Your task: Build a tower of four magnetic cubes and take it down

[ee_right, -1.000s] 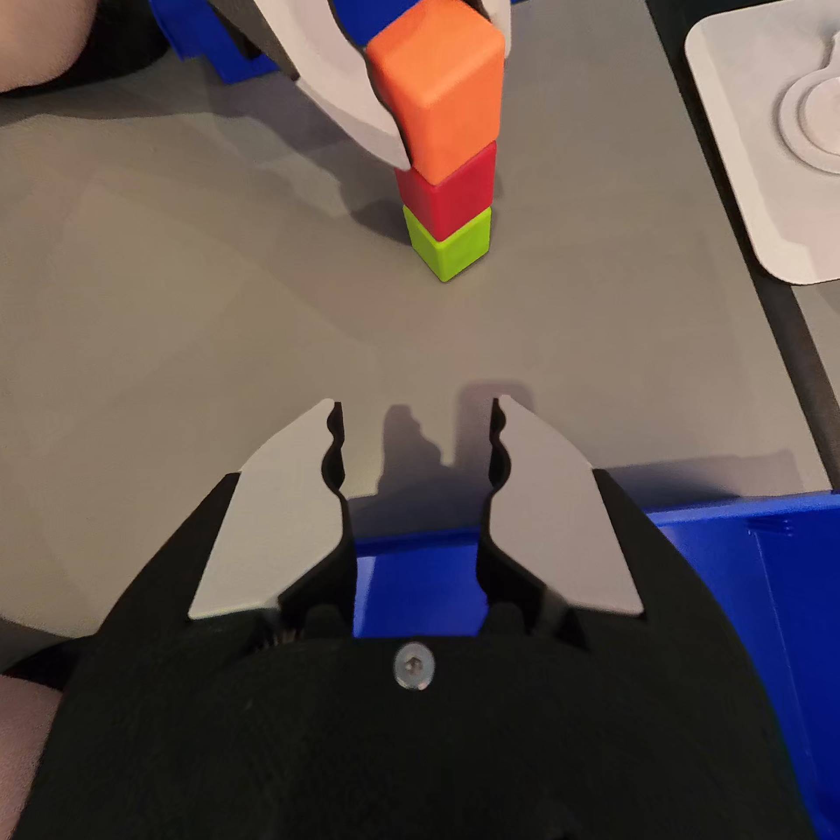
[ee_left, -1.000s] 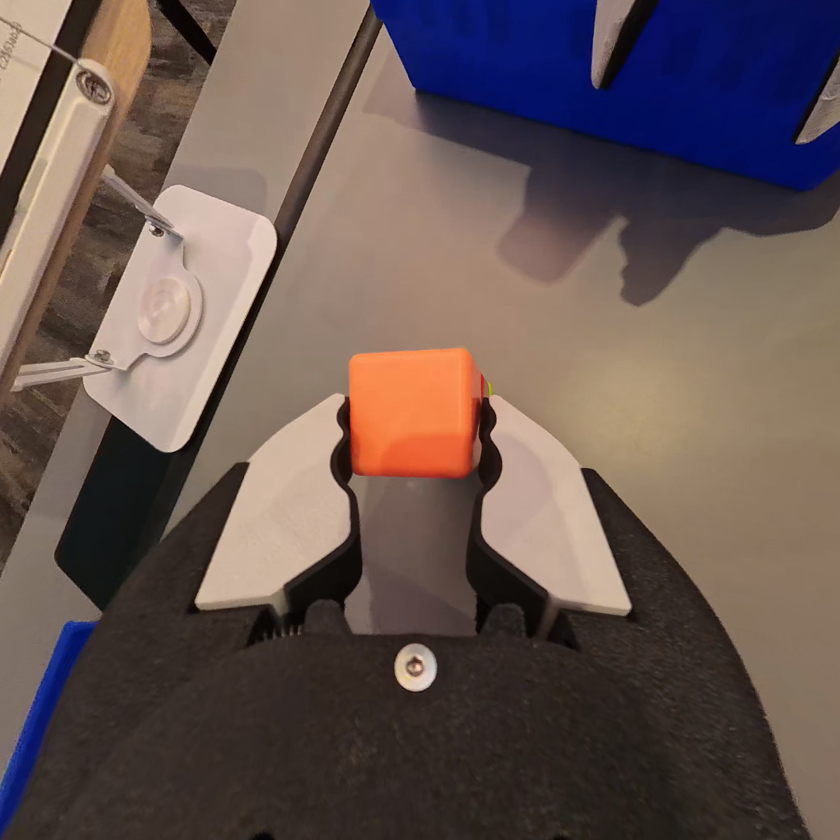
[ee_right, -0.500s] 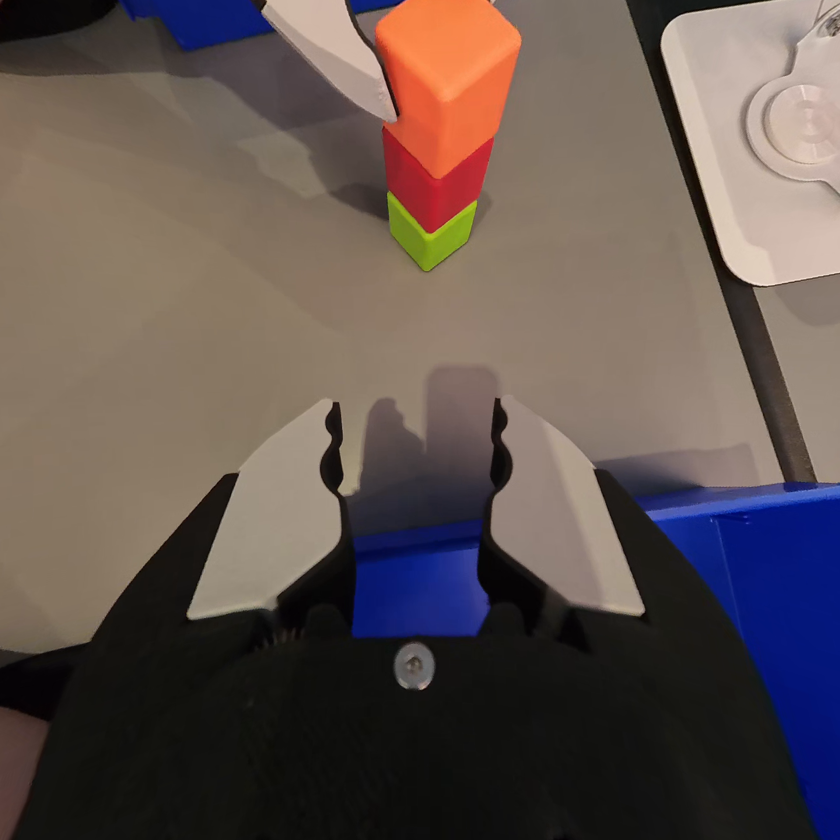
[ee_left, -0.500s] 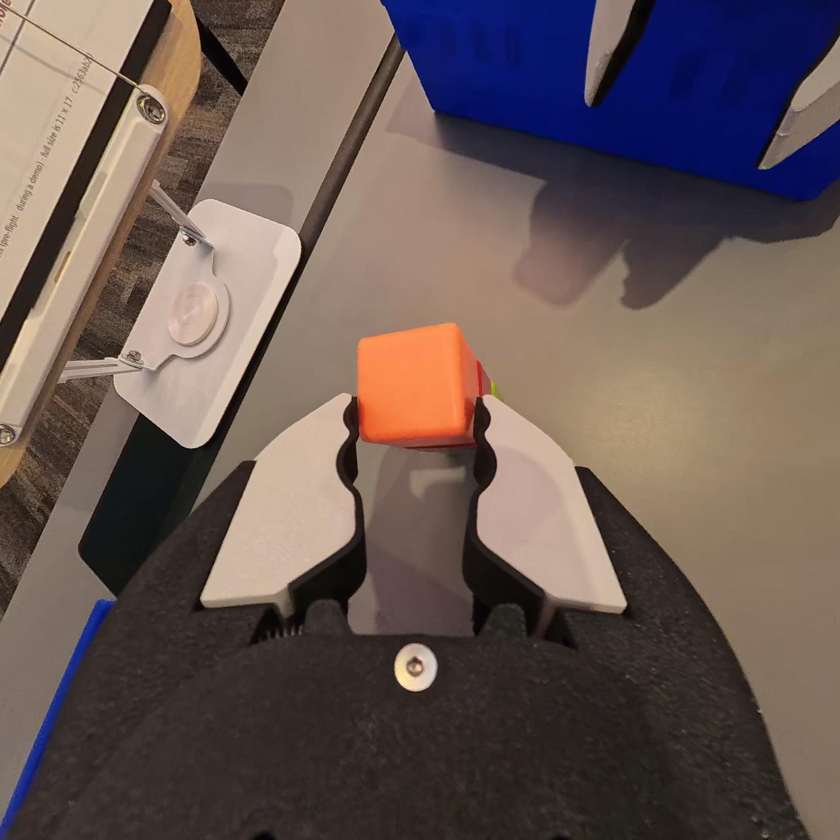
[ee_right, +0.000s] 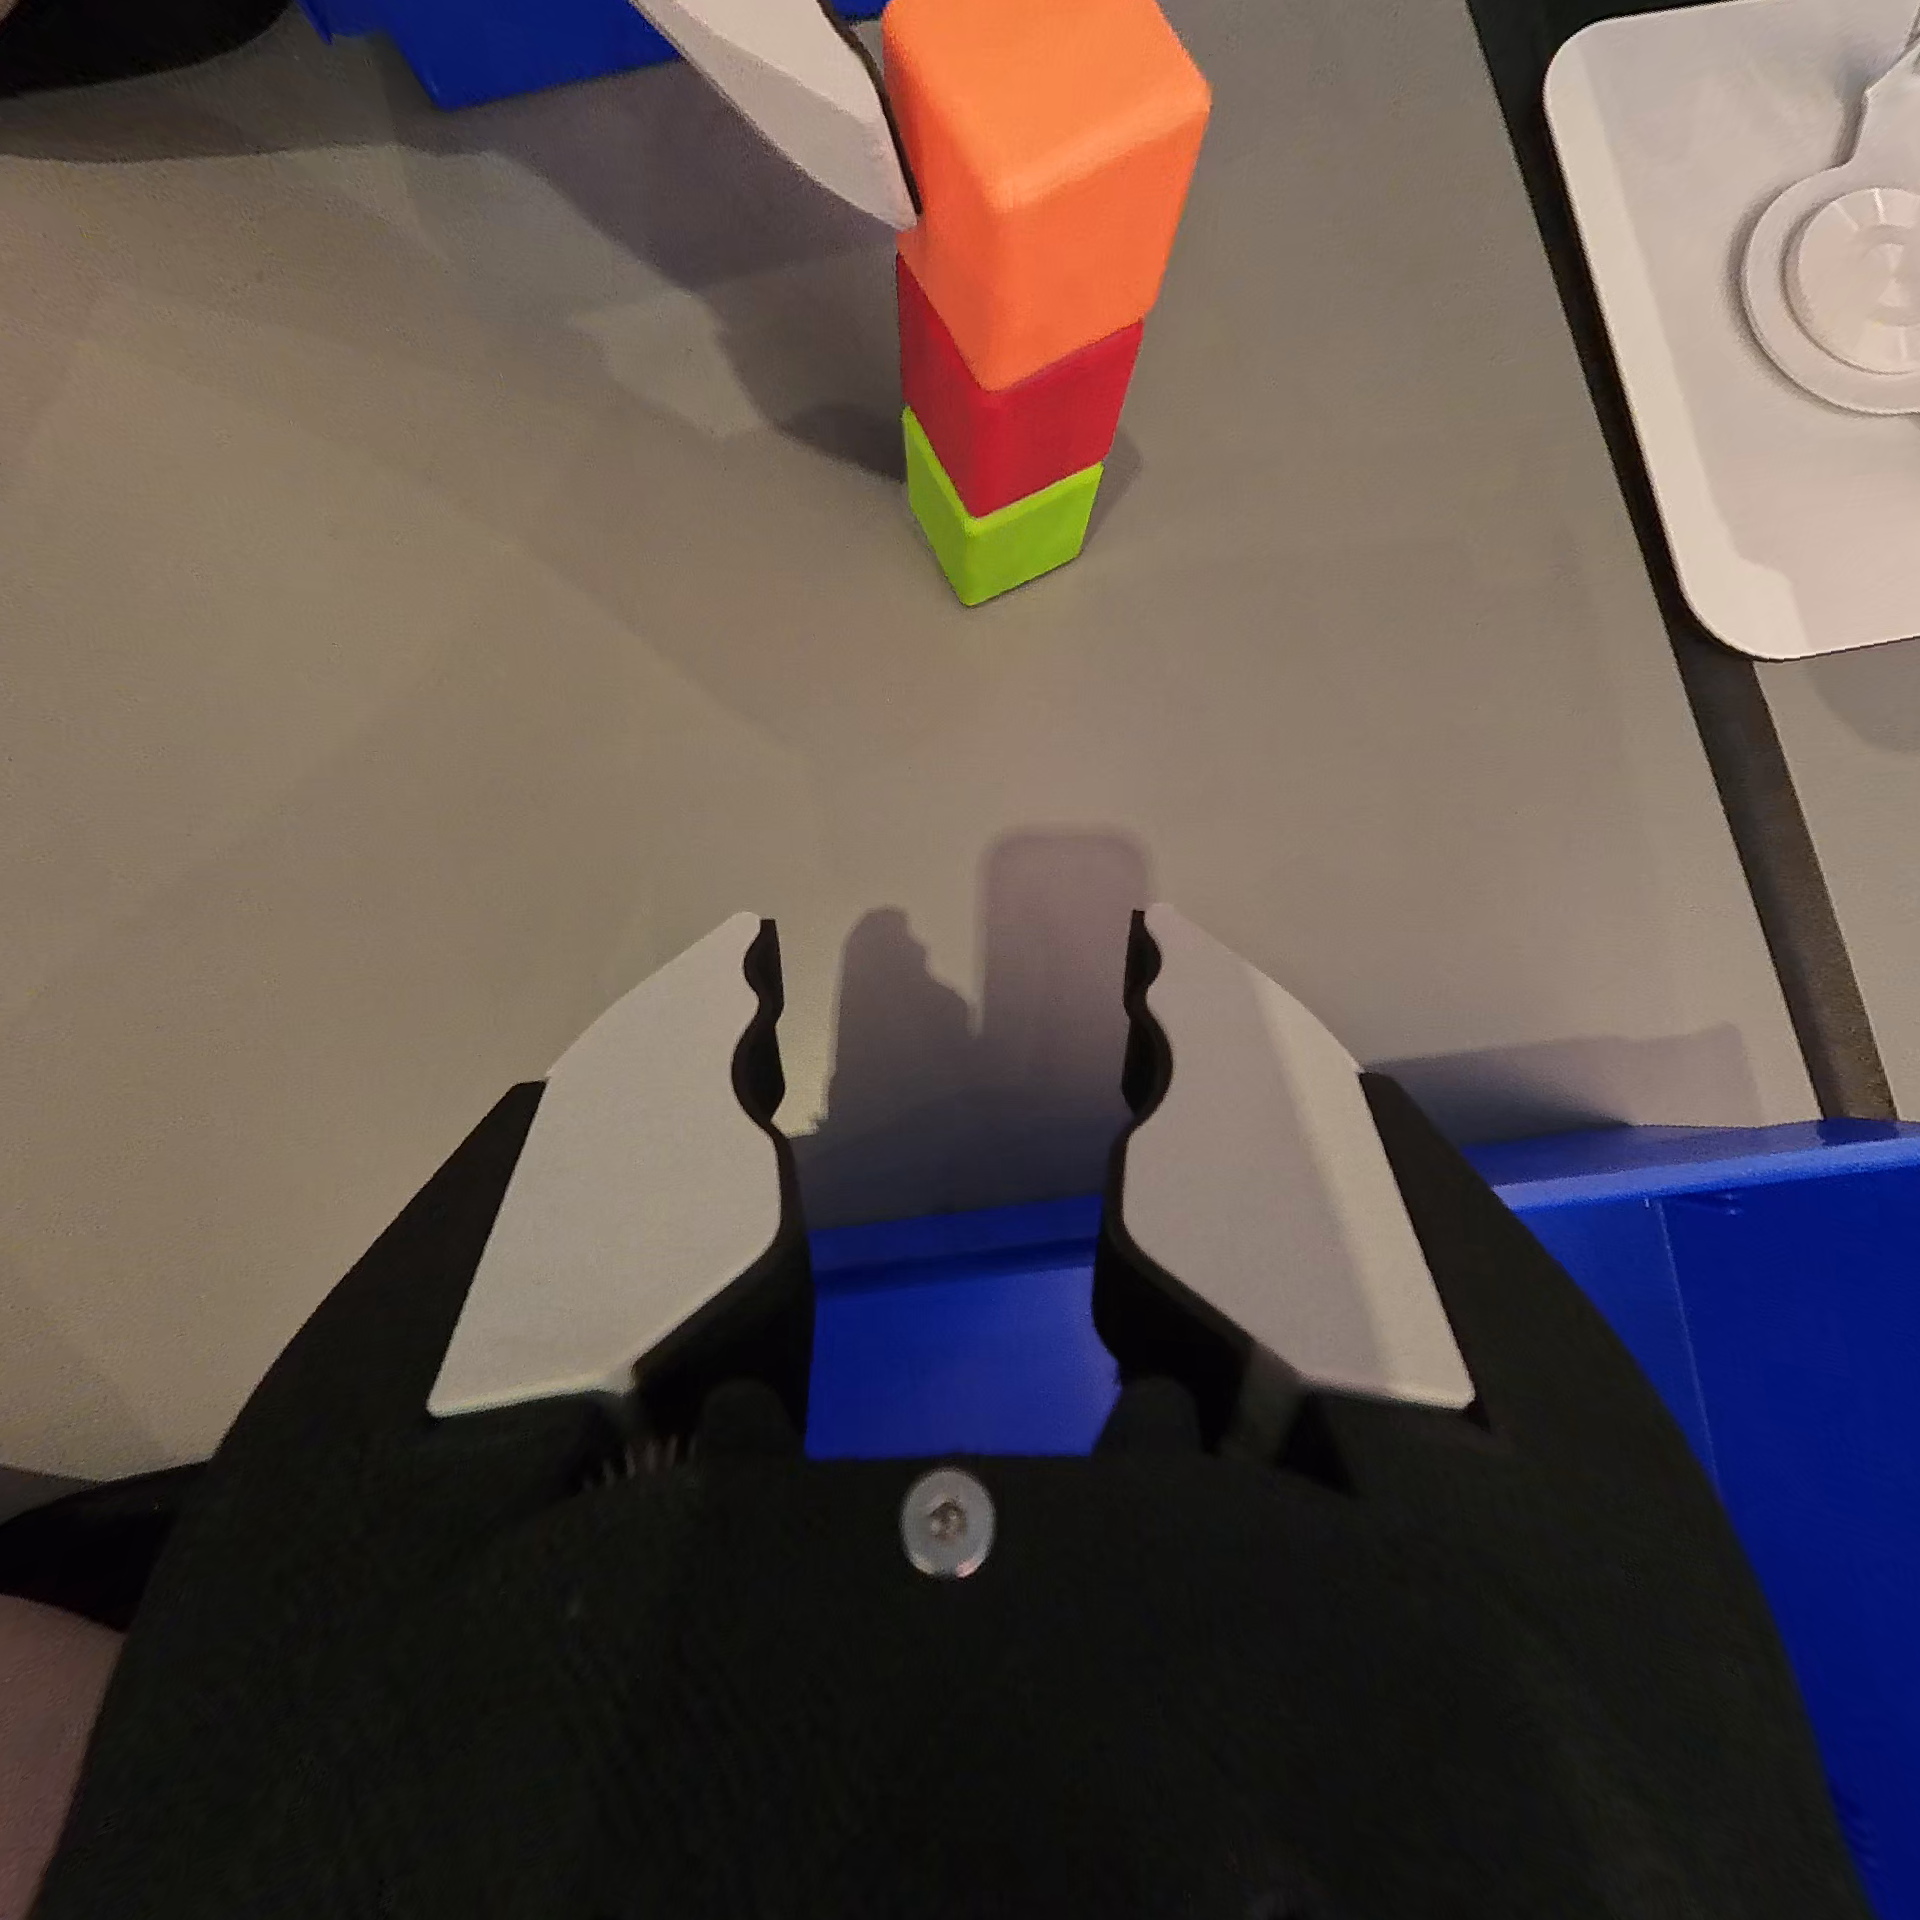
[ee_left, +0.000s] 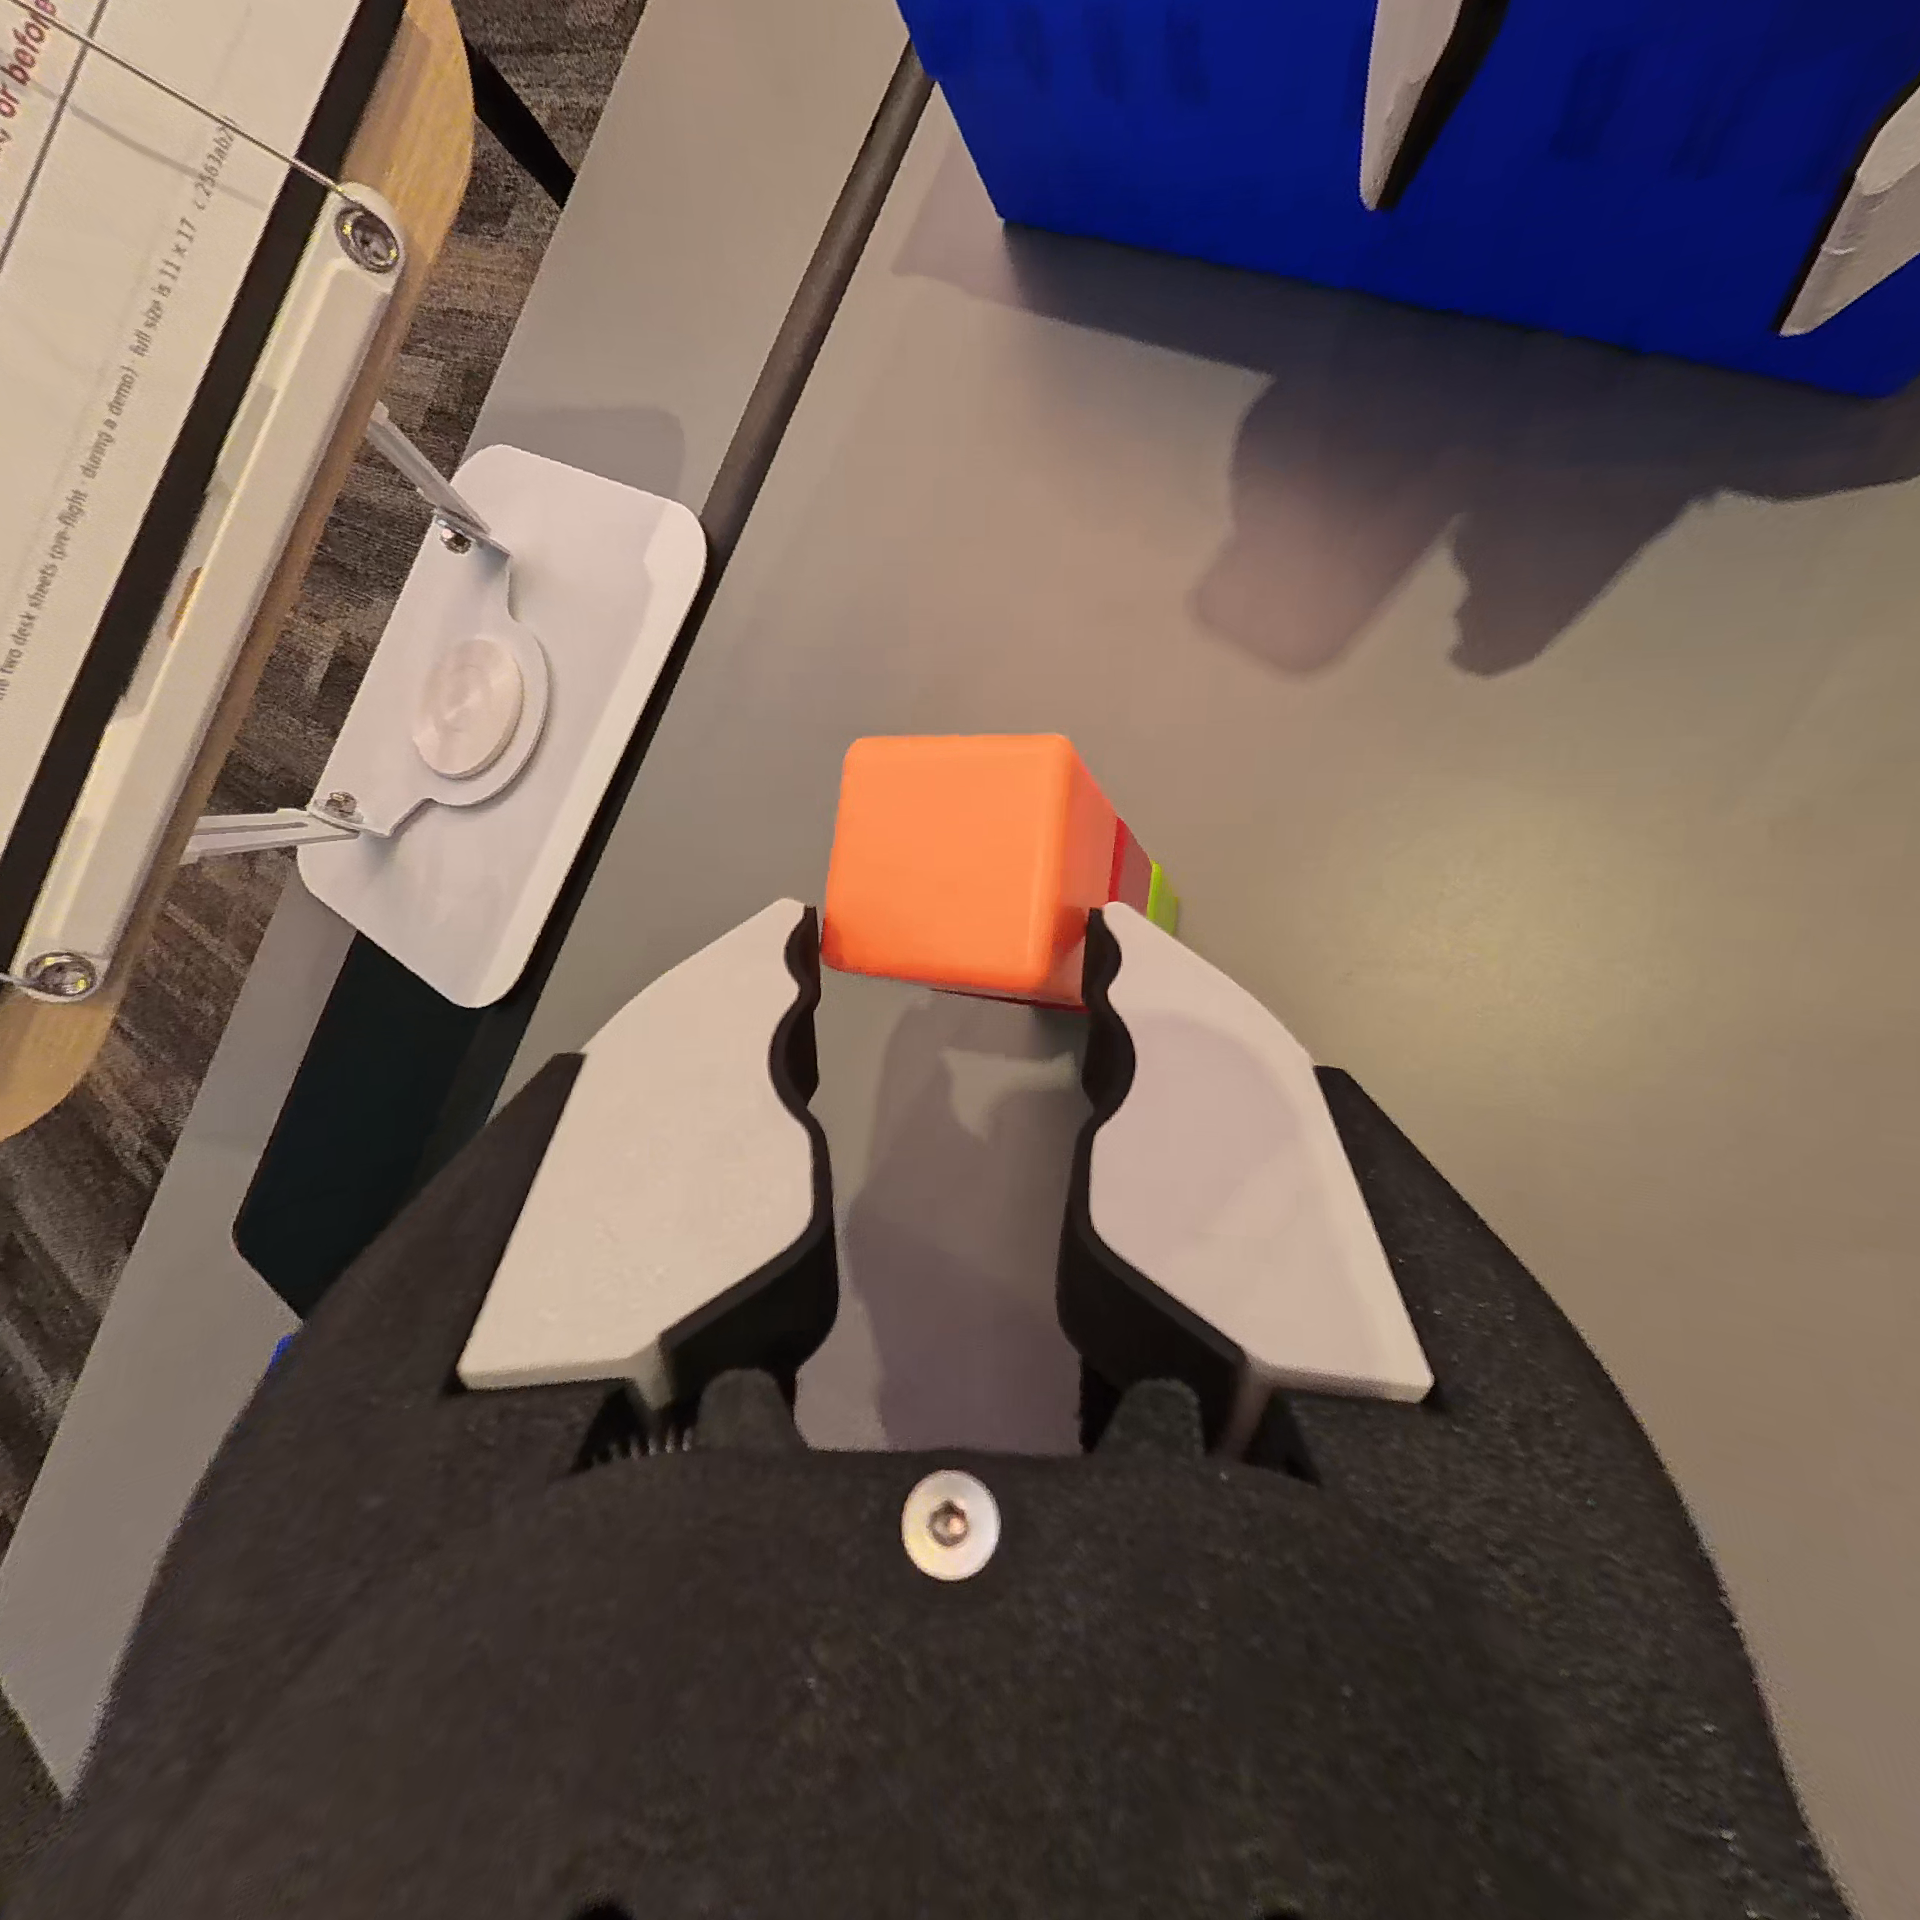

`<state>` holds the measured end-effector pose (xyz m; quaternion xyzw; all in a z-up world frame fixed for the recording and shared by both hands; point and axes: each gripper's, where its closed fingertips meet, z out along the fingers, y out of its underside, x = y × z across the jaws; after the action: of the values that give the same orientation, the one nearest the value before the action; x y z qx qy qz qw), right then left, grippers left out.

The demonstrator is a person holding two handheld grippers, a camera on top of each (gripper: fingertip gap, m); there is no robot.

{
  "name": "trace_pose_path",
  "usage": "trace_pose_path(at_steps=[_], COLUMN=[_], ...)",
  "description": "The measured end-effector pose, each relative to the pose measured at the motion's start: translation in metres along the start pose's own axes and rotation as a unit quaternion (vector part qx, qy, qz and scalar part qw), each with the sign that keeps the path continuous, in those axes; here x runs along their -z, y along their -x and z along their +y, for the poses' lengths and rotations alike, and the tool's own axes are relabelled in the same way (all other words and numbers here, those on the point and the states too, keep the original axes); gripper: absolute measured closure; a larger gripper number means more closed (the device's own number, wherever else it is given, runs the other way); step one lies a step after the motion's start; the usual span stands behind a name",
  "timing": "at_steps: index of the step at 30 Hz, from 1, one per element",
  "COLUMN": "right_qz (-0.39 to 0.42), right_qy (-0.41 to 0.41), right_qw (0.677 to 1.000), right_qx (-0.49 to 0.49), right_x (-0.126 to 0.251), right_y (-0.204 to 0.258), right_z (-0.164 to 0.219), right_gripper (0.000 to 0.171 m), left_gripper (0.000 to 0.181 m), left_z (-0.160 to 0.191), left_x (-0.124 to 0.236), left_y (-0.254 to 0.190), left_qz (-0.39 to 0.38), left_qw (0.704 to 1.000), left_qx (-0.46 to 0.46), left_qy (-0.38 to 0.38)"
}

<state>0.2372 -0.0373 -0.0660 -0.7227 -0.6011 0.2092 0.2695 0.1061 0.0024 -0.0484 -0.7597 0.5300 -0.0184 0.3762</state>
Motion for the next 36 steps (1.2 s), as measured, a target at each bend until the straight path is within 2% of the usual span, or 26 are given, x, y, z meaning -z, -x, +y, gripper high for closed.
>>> trace_pose_path(at_steps=[18, 21, 23, 25, 27, 29, 33, 36], right_qz=[-0.011, -0.014, -0.013, -0.014, -0.016, -0.018, -0.019, -0.022], right_qy=[0.001, -0.003, -0.005, -0.009, -0.014, -0.014, -0.004, -0.004], right_qw=[1.000, 1.000, 1.000, 1.000, 1.000, 1.000, 1.000, 1.000], right_qx=[0.006, 0.008, 0.009, 0.011, 0.011, 0.012, 0.014, 0.013], right_x=[0.000, 0.001, 0.003, 0.004, 0.005, 0.004, 0.002, 0.001], right_y=[0.006, 0.007, 0.007, 0.008, 0.008, 0.010, 0.011, 0.013], right_z=[-0.002, -0.003, -0.003, -0.005, -0.006, -0.007, -0.005, -0.006], right_gripper=[0.106, 0.106, 0.106, 0.106, 0.106, 0.106, 0.106, 0.106], left_gripper=[0.137, 0.145, 0.138, 0.121, 0.117, 0.116, 0.120, 0.123], left_z=[0.012, 0.008, 0.014, 0.038, 0.078, 0.124, 0.207, 0.253], left_x=[0.007, 0.031, 0.062, 0.095, 0.118, 0.125, 0.097, 0.073], left_y=[0.006, 0.015, 0.038, 0.069, 0.103, 0.134, 0.162, 0.170], left_qz=[0.001, -0.008, -0.037, -0.076, -0.129, -0.180, -0.187, -0.180], left_qw=[1.000, 1.000, 0.998, 0.993, 0.982, 0.970, 0.951, 0.932], left_qx=[-0.002, 0.011, 0.040, 0.092, 0.134, 0.156, 0.181, 0.205], left_qy=[0.019, -0.001, -0.014, -0.009, 0.018, 0.057, 0.170, 0.241])
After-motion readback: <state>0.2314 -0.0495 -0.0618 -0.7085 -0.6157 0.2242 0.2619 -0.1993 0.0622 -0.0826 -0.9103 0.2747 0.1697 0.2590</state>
